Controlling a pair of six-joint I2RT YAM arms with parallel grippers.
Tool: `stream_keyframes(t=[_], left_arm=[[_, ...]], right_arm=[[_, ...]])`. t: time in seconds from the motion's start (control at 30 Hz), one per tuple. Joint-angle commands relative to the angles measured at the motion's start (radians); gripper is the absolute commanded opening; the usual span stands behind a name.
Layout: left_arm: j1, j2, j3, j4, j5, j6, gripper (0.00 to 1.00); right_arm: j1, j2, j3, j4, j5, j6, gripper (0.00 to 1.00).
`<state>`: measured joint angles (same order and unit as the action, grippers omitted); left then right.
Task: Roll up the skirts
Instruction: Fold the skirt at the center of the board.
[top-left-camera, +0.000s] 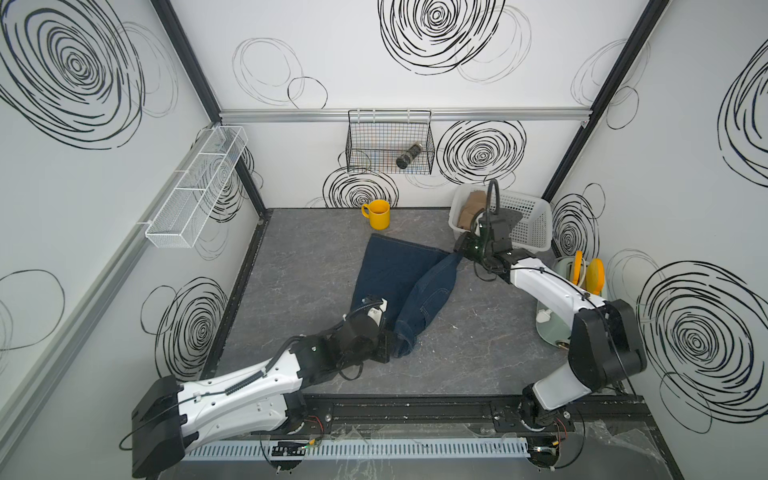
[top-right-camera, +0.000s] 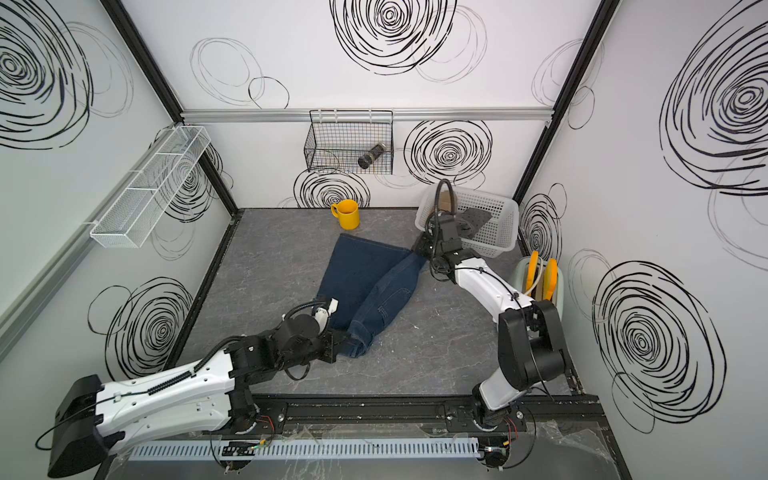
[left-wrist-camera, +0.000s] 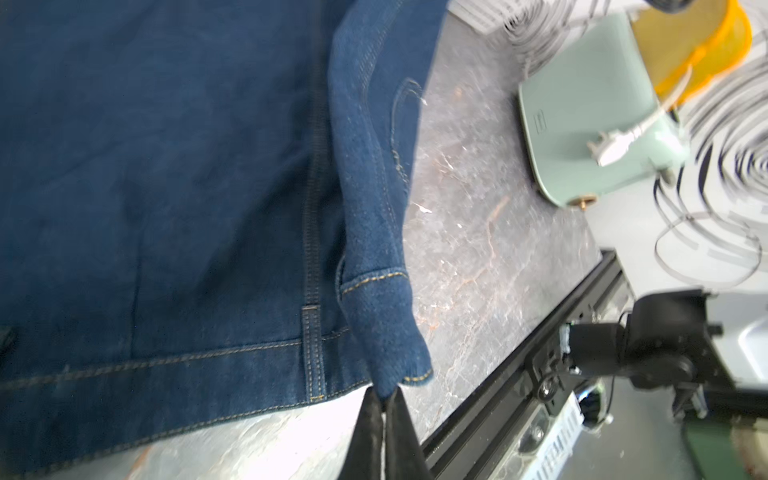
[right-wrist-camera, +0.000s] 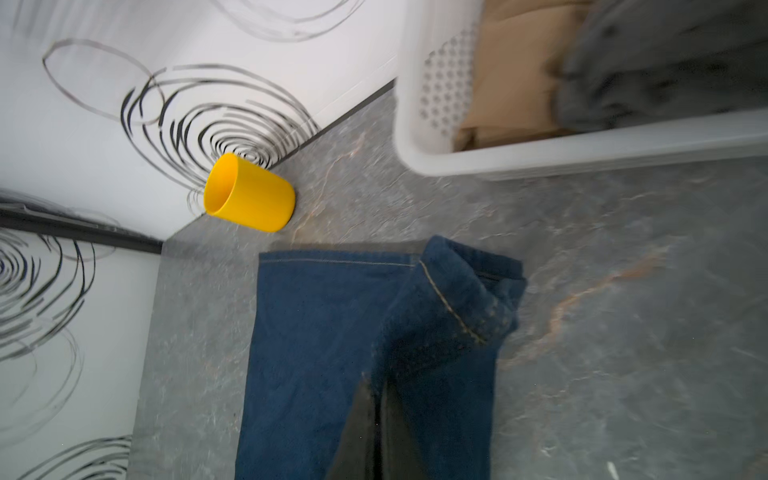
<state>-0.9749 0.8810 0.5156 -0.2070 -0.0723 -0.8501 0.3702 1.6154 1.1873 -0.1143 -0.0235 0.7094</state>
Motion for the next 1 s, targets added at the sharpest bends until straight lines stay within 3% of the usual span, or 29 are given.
stream_keyframes(t=[0.0,0.13,0.3,0.4,0.5,0.67,0.77,0.9,0.97], left_arm=[[0.089,-0.116,-0.054,-0.043,-0.027,-0.14,0.0],[0.162,-0.272,-0.113,-0.115,-0.057,-0.211,0.0],[0.166,-0.43,-0.149,-0.296,-0.17,-0.315,0.0],[0.174,-0.477,-0.195,-0.351,-0.177,-0.383,0.0],[0.185,-0.486,-0.226,-0.372,-0.163,-0.419,0.0],[0.203,-0.499,-0.152,-0.522,-0.323,-0.44,0.0],[0.222,-0.494,-0.197,-0.43,-0.264,-0.42,0.13],[0.269,-0.427,-0.209,-0.436,-0.23,-0.428,0.09],[0.287,-0.415,-0.203,-0.452,-0.251,-0.42,0.07]], right_arm=[[0.047,0.099,0.135,-0.047,0.077,-0.017,0.0],[0.13,0.233,0.298,-0.05,0.072,-0.032,0.0],[0.199,0.386,0.463,-0.01,0.029,-0.05,0.0],[0.218,0.537,0.617,-0.05,-0.031,-0.052,0.0],[0.234,0.662,0.745,-0.087,-0.069,-0.067,0.0],[0.25,0.764,0.787,-0.018,-0.138,-0.059,0.0],[0.258,0.828,0.864,-0.086,-0.118,-0.052,0.0],[0.251,0.879,0.912,-0.117,-0.137,-0.049,0.0],[0.252,0.919,0.968,-0.146,-0.149,-0.06,0.05]])
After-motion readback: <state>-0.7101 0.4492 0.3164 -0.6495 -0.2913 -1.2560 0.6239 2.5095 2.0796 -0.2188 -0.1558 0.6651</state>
